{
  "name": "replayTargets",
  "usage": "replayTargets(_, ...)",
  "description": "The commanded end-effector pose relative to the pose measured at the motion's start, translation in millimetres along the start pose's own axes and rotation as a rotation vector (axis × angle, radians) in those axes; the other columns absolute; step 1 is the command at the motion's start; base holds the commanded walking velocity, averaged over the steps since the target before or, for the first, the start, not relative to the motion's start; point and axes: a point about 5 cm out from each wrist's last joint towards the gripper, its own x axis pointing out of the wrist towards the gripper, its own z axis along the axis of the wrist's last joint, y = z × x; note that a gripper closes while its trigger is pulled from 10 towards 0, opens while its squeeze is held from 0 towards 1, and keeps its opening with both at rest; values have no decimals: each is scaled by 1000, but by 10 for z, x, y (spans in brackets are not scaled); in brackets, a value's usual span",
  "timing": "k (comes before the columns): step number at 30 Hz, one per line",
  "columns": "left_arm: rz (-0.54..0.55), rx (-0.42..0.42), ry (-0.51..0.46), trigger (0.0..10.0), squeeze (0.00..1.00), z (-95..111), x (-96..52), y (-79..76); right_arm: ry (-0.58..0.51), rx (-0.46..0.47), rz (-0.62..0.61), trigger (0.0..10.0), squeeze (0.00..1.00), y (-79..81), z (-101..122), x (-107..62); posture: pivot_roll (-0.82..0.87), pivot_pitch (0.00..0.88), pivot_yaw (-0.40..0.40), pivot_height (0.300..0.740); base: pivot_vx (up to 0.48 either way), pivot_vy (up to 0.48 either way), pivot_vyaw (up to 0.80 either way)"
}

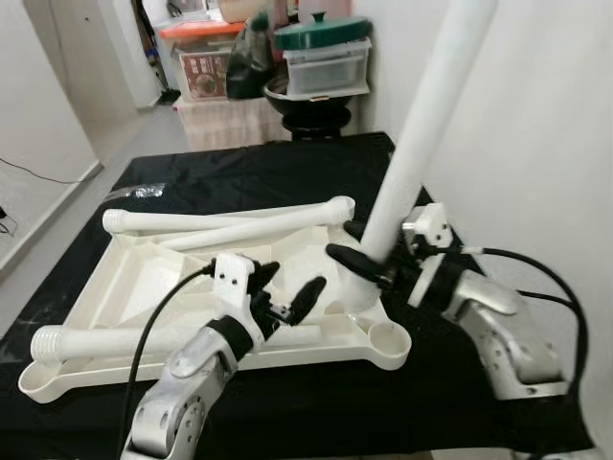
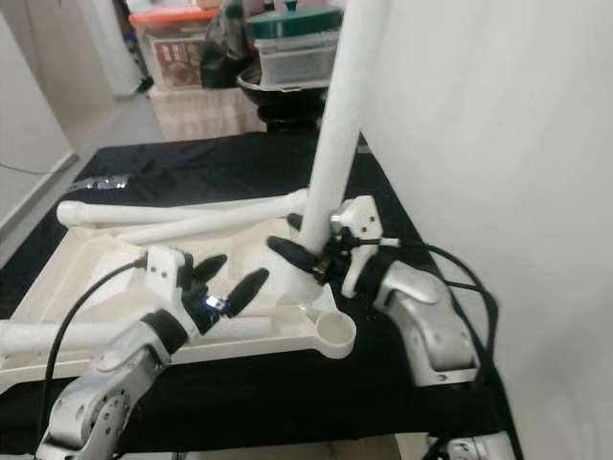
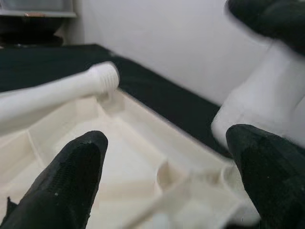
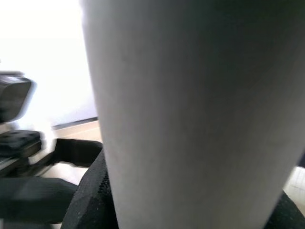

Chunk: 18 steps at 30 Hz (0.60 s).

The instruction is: Building children table

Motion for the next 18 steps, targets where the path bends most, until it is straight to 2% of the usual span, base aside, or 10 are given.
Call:
replayTargets(1,-10,27,44,10000,0,-50,-75,15,-1,21,43,10000,0,21,7,-57,-57,0,28,740,0,0,0)
replayTargets(2,-10,27,44,10000,0,-50,-75,15,-1,21,43,10000,0,21,7,-57,-57,0,28,740,0,0,0)
replayTargets(4,-60,44,97,10000,0,-116,-189,-36,67,22,107,10000,0,23,-23,-226,-54,15,28,740,0,0,0)
replayTargets(5,-60,44,97,10000,0,-116,-189,-36,67,22,107,10000,0,23,-23,-226,-54,15,28,740,0,0,0)
replayTargets(8,-130,60,177,10000,0,-193,-361,-118,168,32,186,10000,0,51,-89,-397,-49,44,24,740,0,0,0)
replayTargets(12,-132,77,210,10000,0,-224,-471,-140,187,33,186,10000,0,28,-85,-450,-43,72,22,740,0,0,0)
replayTargets(15,-107,76,209,10000,0,-228,-489,-131,184,29,171,10000,0,8,-81,-444,-43,75,22,740,0,0,0)
replayTargets(16,-14,71,197,10000,0,-233,-446,-78,154,18,123,10000,0,-2,-92,-354,-43,96,21,740,0,0,0)
replayTargets(18,14,71,194,10000,0,-233,-433,-63,144,19,108,10000,0,-3,-94,-324,-43,96,21,740,0,0,0)
